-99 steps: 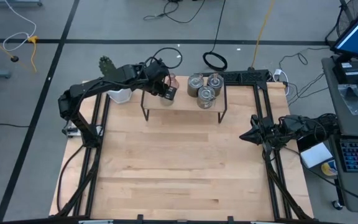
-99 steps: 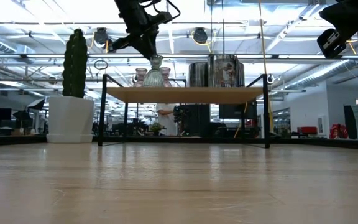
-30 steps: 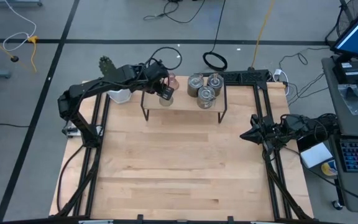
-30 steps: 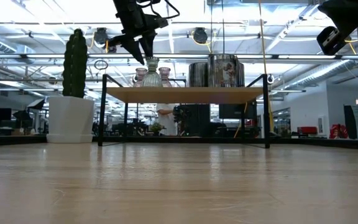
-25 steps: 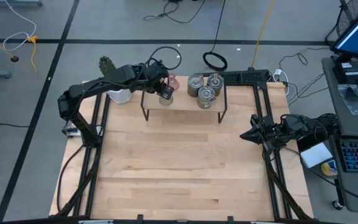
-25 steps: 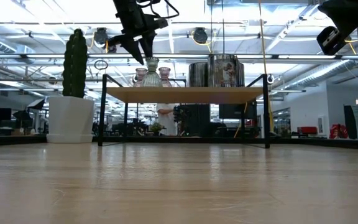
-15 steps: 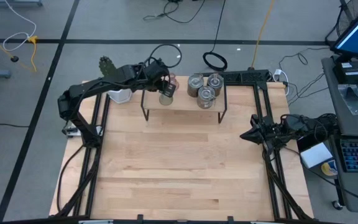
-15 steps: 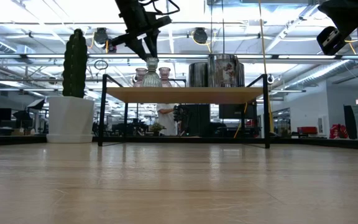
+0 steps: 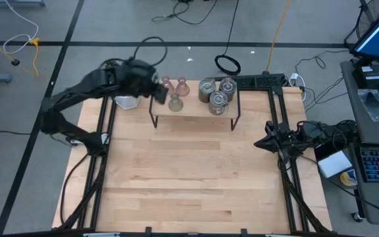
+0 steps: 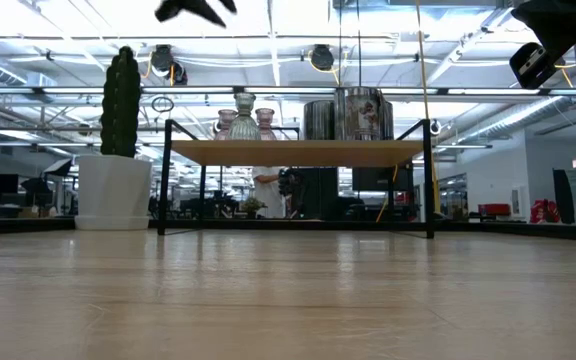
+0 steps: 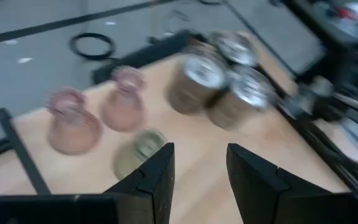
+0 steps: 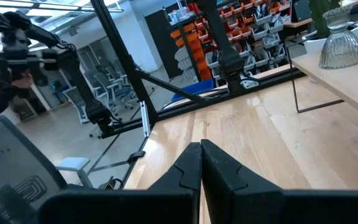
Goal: Pick & Place candle stick holders
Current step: Return to Home Position
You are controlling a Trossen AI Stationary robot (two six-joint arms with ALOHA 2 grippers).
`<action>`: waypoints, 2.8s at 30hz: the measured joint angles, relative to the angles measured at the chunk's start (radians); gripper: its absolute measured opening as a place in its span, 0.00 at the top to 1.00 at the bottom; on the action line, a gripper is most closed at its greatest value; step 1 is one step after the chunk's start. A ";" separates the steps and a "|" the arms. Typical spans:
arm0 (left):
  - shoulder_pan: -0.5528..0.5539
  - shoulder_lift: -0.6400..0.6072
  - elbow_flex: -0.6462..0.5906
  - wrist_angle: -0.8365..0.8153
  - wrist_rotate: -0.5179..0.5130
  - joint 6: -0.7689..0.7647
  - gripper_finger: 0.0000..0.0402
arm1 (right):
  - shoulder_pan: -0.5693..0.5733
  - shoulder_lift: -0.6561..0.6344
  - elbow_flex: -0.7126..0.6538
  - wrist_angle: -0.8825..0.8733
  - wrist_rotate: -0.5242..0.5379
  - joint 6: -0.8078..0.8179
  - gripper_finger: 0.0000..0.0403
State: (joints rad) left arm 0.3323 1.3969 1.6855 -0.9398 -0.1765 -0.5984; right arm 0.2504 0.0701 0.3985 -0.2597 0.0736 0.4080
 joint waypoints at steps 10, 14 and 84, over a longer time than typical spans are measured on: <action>-0.344 -0.136 0.000 -0.042 -0.092 0.019 0.64 | 0.000 0.000 0.000 -0.008 0.000 0.000 1.00; -0.484 -0.136 0.000 -0.081 -0.118 0.078 0.64 | 0.000 0.000 0.000 -0.006 0.002 0.000 1.00; -0.697 -1.390 -1.491 0.770 -0.266 0.363 0.64 | 0.000 0.000 0.000 -0.037 0.002 -0.026 1.00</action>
State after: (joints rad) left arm -0.3649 0.0073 0.1941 -0.1701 -0.4423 -0.2353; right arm 0.2507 0.0703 0.3985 -0.2962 0.0753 0.3823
